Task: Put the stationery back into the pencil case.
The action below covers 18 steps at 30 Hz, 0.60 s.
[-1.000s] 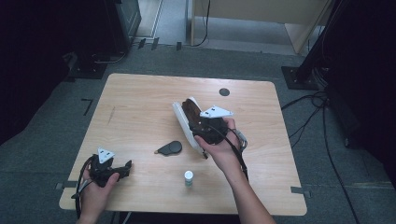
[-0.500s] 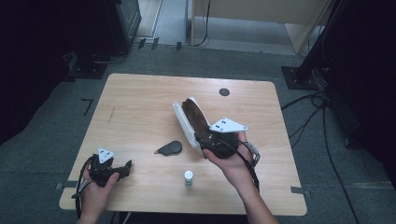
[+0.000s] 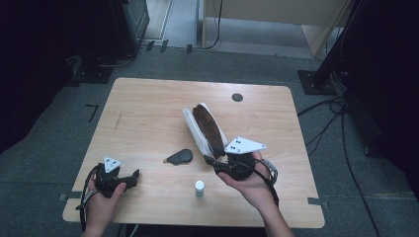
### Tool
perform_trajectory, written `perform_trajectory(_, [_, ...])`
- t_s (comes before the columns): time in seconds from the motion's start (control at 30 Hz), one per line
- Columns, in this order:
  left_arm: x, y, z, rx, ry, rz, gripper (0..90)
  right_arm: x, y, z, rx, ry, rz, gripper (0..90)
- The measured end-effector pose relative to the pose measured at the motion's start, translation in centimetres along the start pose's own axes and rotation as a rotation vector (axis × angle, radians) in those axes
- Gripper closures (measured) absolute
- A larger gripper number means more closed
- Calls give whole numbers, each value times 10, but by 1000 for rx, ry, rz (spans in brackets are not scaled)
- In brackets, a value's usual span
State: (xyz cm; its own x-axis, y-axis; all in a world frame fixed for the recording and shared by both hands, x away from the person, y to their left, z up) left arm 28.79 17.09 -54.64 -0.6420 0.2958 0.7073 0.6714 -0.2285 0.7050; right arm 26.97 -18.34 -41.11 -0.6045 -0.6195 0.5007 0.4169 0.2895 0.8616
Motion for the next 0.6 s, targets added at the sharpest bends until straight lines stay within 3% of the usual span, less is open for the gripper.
perform_trajectory(0.2, [0, 0, 0, 0, 0, -1, 121, 2, -10, 7, 34, 41, 0, 565])
perform_trajectory(0.6, [0, 0, 0, 0, 0, -1, 121, -5, -35, 20, 46, 141, 29, 557])
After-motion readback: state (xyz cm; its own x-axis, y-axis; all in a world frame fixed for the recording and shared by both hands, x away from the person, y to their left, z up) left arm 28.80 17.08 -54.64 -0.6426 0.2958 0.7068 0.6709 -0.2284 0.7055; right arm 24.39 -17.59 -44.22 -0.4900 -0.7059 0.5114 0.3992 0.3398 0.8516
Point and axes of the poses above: each handheld gripper's, and its own axes: x roughly backward along the jaws, y roughly out of its top, z roughly to its left, the point moved 4 cm from there along -x, roughly forward along the jaws, and after that the axes turned 5 degrees about -y, right-handed, at the moved point
